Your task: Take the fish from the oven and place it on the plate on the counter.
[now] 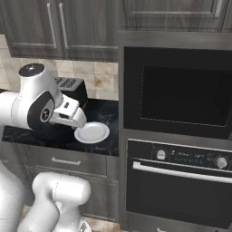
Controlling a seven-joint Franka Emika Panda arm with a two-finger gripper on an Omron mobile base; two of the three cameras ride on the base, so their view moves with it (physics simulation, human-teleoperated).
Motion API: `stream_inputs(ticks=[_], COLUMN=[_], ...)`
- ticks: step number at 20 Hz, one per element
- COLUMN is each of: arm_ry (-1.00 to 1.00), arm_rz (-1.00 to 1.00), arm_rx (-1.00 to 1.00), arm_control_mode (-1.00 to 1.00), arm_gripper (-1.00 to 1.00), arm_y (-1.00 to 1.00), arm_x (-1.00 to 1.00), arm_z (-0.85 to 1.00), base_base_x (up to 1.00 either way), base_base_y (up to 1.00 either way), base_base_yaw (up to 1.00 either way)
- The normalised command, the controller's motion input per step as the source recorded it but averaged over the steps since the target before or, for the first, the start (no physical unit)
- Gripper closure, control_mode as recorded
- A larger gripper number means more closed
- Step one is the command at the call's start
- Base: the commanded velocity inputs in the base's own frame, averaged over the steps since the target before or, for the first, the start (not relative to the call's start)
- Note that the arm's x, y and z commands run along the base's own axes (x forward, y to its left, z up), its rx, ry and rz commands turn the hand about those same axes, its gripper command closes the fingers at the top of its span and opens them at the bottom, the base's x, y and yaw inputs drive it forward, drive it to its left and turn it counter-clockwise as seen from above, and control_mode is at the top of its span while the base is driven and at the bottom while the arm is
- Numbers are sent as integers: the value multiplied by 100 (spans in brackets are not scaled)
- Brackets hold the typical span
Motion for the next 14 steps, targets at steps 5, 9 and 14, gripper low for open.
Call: stream_inputs(ticks=[5,9,14], arm_ry=[-6,-17,-17], arm_rz=[-24,-28,-26], arm_rx=[16,15,10], arm_control_mode=[-100,-100,-100], arm_gripper=[-100,-100,-100], arm_y=[-64,-59,-39], arm_x=[-63,-51,-19], arm_z=[-3,-11,-13], base_base_x=[0,0,0], base_base_y=[0,0,0], base_base_yaw=[0,0,0])
